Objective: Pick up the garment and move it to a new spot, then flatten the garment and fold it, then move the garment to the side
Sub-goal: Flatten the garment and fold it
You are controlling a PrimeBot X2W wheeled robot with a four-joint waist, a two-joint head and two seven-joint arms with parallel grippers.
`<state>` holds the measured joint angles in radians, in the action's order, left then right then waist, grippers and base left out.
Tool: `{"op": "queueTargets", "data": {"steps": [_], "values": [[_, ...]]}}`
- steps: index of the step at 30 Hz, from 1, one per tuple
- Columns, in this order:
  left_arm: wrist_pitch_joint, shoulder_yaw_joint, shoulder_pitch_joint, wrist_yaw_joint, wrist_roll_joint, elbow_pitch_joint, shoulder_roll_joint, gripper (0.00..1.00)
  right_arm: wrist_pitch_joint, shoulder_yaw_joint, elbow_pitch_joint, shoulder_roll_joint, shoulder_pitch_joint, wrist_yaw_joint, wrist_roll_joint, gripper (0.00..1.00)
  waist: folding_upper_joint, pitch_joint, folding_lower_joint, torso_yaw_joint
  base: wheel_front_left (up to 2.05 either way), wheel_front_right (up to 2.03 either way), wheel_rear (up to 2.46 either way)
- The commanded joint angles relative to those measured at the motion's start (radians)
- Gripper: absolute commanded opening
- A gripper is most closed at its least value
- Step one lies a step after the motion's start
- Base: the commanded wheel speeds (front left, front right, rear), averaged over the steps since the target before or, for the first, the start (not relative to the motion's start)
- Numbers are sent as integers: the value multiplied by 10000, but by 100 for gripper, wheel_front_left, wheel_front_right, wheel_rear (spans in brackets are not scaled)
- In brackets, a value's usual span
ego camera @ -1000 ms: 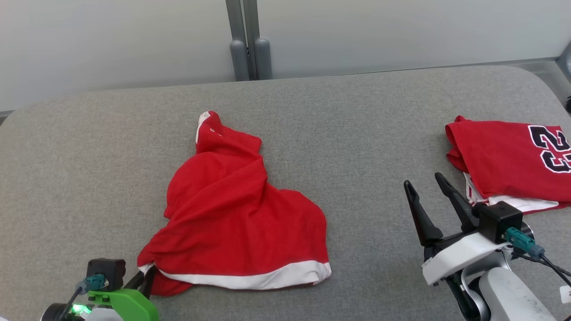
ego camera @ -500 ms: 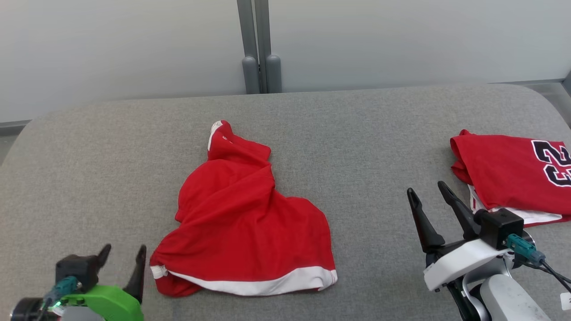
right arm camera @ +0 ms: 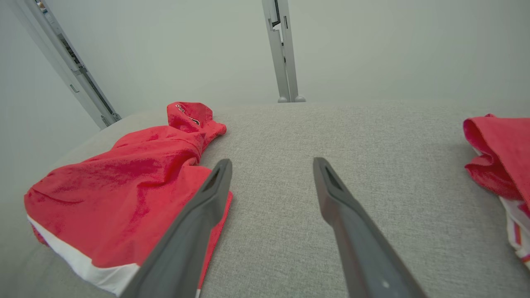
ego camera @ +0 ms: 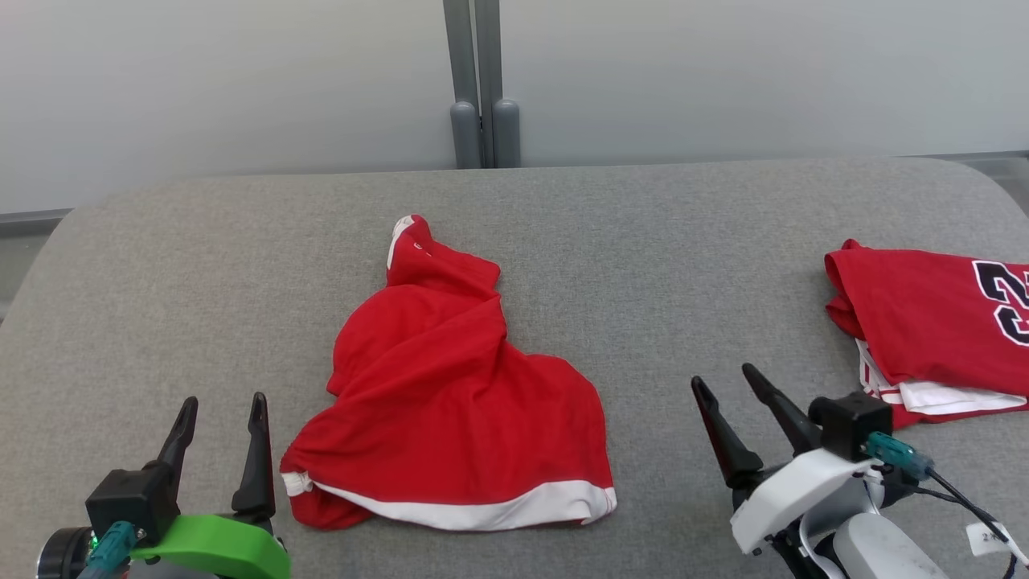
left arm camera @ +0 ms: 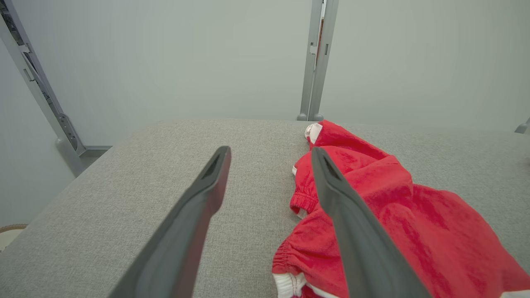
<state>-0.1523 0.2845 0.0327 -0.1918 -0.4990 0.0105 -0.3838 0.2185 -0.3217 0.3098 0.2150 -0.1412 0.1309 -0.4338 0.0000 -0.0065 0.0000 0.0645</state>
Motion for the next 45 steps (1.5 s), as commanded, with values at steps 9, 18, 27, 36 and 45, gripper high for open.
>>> {"op": "queueTargets", "data": {"steps": [9, 18, 27, 36, 45], "values": [[31, 399, -492, 316, -52, 266, 259, 100, -3575, -851, 1393, -234, -732, -3, -1708, 100, 0, 81, 0, 1055, 0, 0, 0], [-83, 542, -651, 385, -96, 522, 382, 100, -5425, -743, 2029, -758, -642, -2, -2100, 100, 0, 188, 0, 1858, 0, 0, 0], [-193, 530, -762, 426, -243, 755, 406, 100, -5916, -585, 2444, -1088, -509, -8, -1987, 0, 0, 310, 0, 2090, 0, 0, 0], [-332, 469, -644, 371, -314, 775, 325, 100, -5121, -214, 1604, -622, -950, -3, -1767, 0, 0, 278, 0, 1506, 0, 0, 0], [-294, 609, -786, 489, -333, 811, 331, 100, -5032, 710, 1499, 184, -1154, -3, -1518, 0, 0, 445, 0, 721, 0, 0, 0]]}}
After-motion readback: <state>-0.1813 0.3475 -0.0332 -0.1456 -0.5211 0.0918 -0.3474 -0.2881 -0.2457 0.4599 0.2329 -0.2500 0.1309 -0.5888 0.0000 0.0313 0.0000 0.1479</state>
